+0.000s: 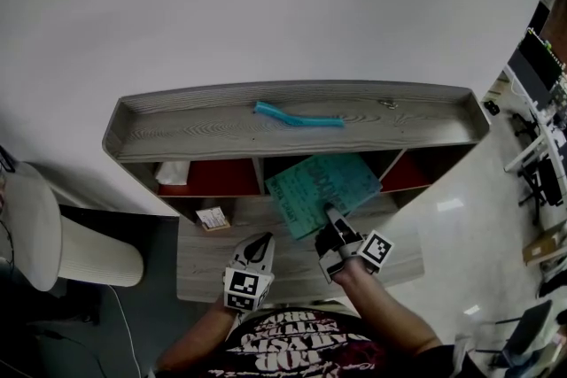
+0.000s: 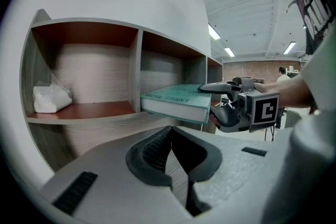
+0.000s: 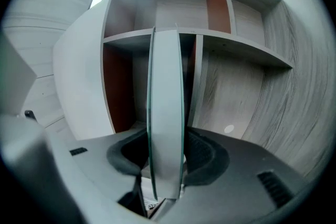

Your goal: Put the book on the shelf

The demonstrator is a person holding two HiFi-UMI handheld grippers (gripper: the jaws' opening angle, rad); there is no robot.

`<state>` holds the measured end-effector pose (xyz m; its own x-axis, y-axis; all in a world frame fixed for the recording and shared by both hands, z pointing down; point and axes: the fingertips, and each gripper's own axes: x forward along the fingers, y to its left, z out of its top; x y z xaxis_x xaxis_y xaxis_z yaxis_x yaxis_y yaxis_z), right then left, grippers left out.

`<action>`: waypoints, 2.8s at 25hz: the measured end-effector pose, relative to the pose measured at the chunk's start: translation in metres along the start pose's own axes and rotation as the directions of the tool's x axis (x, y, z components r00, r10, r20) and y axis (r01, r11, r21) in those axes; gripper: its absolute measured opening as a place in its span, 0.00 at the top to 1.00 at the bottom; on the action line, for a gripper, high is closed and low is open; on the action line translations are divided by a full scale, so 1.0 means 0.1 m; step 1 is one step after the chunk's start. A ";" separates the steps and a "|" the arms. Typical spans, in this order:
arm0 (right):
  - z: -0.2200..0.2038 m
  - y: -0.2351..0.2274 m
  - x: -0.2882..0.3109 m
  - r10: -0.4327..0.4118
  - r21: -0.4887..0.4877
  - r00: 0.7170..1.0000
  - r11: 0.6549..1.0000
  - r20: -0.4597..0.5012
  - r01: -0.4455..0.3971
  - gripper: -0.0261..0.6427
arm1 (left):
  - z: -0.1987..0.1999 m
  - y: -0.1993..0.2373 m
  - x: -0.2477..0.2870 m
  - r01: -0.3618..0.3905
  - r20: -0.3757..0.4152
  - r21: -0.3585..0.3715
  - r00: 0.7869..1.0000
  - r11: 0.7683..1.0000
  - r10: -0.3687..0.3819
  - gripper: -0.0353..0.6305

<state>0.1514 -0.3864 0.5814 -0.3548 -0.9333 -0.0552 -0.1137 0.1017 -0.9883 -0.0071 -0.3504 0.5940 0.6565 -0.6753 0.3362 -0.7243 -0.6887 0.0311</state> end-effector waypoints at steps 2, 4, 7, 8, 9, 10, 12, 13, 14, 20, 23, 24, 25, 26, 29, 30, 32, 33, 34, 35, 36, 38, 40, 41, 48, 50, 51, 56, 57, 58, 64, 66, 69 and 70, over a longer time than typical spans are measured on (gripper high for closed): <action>0.00 0.00 0.00 0.000 0.005 1.000 1.000 0.011 0.000 0.69 | 0.08 -0.10 0.03 0.030 0.008 0.012 1.000 0.999 -0.030 0.94; -0.01 -0.01 0.00 -0.003 0.006 1.000 1.000 0.021 0.002 0.69 | 0.14 -0.19 0.07 0.059 0.014 0.025 0.998 0.998 -0.059 0.94; -0.03 -0.03 0.01 -0.005 0.019 0.999 1.000 0.039 0.004 0.69 | 0.19 -0.29 0.12 0.096 0.018 0.042 0.995 0.994 -0.097 0.94; -0.04 -0.05 0.02 -0.008 0.025 0.999 1.000 0.042 0.007 0.69 | 0.20 -0.31 0.14 0.105 0.020 0.046 0.994 0.993 -0.106 0.94; -0.05 -0.06 0.02 -0.012 0.026 0.999 1.000 0.043 0.011 0.69 | 0.21 -0.33 0.15 0.112 0.021 0.048 0.993 0.992 -0.114 0.94; -0.06 -0.08 0.01 -0.016 0.025 0.999 1.000 0.045 0.015 0.69 | 0.22 -0.34 0.17 0.118 0.022 0.050 0.993 0.992 -0.120 0.94; -0.04 -0.12 0.00 -0.023 0.031 0.998 0.999 0.055 0.021 0.69 | 0.24 -0.35 0.20 0.126 0.021 0.053 0.992 0.991 -0.127 0.94; -0.04 -0.14 0.00 -0.025 0.036 0.998 0.999 0.060 0.023 0.69 | 0.24 -0.35 0.22 0.128 0.019 0.056 0.991 0.990 -0.130 0.94; -0.03 -0.15 0.00 -0.024 0.037 0.998 0.999 0.063 0.022 0.69 | 0.24 -0.35 0.23 0.130 0.016 0.060 0.991 0.990 -0.132 0.94; -0.04 -0.10 0.02 0.003 0.009 1.000 1.000 0.031 -0.003 0.63 | 0.26 -0.37 0.27 0.153 0.014 0.073 0.988 0.986 -0.154 0.94; -0.04 -0.08 -0.04 -0.002 -0.034 1.000 0.999 0.019 0.002 0.59 | 0.29 -0.38 0.29 0.165 0.023 0.072 0.986 0.984 -0.167 0.94; -0.03 -0.08 -0.08 -0.003 -0.041 1.000 0.999 0.017 0.004 0.58 | 0.30 -0.38 0.29 0.167 0.025 0.071 0.985 0.983 -0.169 0.94; -0.01 -0.09 -0.11 -0.005 -0.042 1.000 0.999 0.017 0.006 0.58 | 0.30 -0.37 0.30 0.169 0.026 0.070 0.985 0.983 -0.171 0.94; 0.02 -0.11 -0.15 -0.011 -0.042 1.000 0.999 0.017 0.011 0.58 | 0.31 -0.36 0.31 0.170 0.026 0.070 0.985 0.983 -0.172 0.94; 0.10 -0.19 -0.21 -0.032 -0.056 0.999 0.998 -0.010 0.032 0.58 | 0.30 -0.33 0.34 0.167 0.023 0.067 0.985 0.984 -0.168 0.94; 0.11 -0.21 -0.21 -0.035 -0.064 0.999 0.997 -0.028 0.033 0.57 | 0.30 -0.32 0.35 0.164 0.022 0.065 0.986 0.984 -0.166 0.94; 0.11 -0.19 -0.21 -0.027 -0.071 0.998 0.997 -0.062 0.023 0.59 | 0.29 -0.31 0.35 0.162 0.021 0.063 0.986 0.985 -0.164 0.94; 0.10 -0.17 -0.19 -0.016 -0.065 0.997 0.998 -0.073 0.012 0.61 | 0.29 -0.30 0.35 0.161 0.020 0.065 0.986 0.985 -0.163 0.94; 0.10 -0.15 -0.18 -0.005 -0.053 0.997 0.999 -0.078 0.001 0.65 | 0.29 -0.29 0.35 0.159 0.019 0.067 0.987 0.985 -0.161 0.94; 0.09 -0.14 -0.17 0.002 -0.040 0.997 0.999 -0.078 -0.005 0.68 | 0.29 -0.28 0.35 0.156 0.019 0.068 0.987 0.985 -0.158 0.94; 0.09 -0.14 -0.16 0.005 -0.029 0.997 1.000 -0.075 -0.007 0.68 | 0.30 -0.27 0.35 0.152 0.020 0.067 0.988 0.986 -0.154 0.94; 0.10 -0.14 -0.15 0.008 -0.013 0.998 1.000 -0.060 -0.009 0.69 | 0.31 -0.23 0.34 0.139 0.023 0.061 0.990 0.988 -0.141 0.94; 0.11 -0.13 -0.13 0.014 -0.006 0.999 1.000 -0.042 -0.014 0.69 | 0.31 -0.18 0.34 0.123 0.024 0.052 0.992 0.991 -0.124 0.94; 0.11 -0.12 -0.11 0.016 -0.003 0.999 1.000 -0.035 -0.016 0.69 | 0.30 -0.16 0.35 0.114 0.022 0.046 0.993 0.992 -0.115 0.94; 0.00 -0.14 0.02 0.014 0.004 0.999 1.000 -0.047 -0.014 0.70 | 0.20 -0.02 0.32 0.064 0.001 0.015 0.998 0.998 -0.064 0.94; -0.04 -0.13 0.08 0.011 0.003 0.997 1.000 -0.073 -0.011 0.70 | 0.16 0.00 0.31 0.053 -0.007 0.007 0.999 0.999 -0.053 0.94; -0.06 -0.13 0.11 0.010 0.002 0.996 1.000 -0.084 -0.010 0.70 | 0.14 0.00 0.30 0.048 -0.011 0.003 0.999 0.999 -0.048 0.94; -0.11 -0.13 0.24 0.014 -0.001 0.993 1.000 -0.120 -0.014 0.70 | 0.12 0.03 0.23 0.022 -0.015 -0.009 1.000 1.000 -0.022 0.94; -0.12 -0.14 0.27 0.013 0.000 0.992 1.000 -0.124 -0.013 0.70 | 0.12 0.03 0.21 0.017 -0.014 -0.011 1.000 1.000 -0.017 0.94; -0.13 -0.14 0.28 0.010 0.001 0.992 1.000 -0.126 -0.010 0.70 | 0.12 0.04 0.20 0.012 -0.013 -0.013 1.000 1.000 -0.012 0.94; -0.14 -0.14 0.37 0.003 -0.002 0.990 1.000 -0.140 -0.003 0.70 | 0.04 0.04 0.10 -0.019 -0.024 -0.028 1.000 0.999 0.018 0.94; -0.13 -0.14 0.39 -0.005 -0.003 0.990 1.000 -0.140 0.004 0.70 | 0.01 0.02 0.07 -0.024 -0.031 -0.031 0.999 0.999 0.023 0.94; -0.13 -0.15 0.40 -0.002 0.000 0.989 1.000 -0.148 0.002 0.70 | -0.01 -0.04 0.04 -0.027 -0.038 -0.031 0.999 0.999 0.026 0.94; -0.13 -0.15 0.40 0.002 0.001 0.988 1.000 -0.153 -0.002 0.70 | -0.02 -0.05 0.04 -0.028 -0.040 -0.030 0.999 0.999 0.026 0.94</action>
<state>0.1263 -0.4209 0.5959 -0.4930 -0.8693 -0.0347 -0.1122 0.1030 -0.9883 -0.0011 -0.3489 0.5966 0.6284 -0.6822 0.3739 -0.7482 -0.6616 0.0501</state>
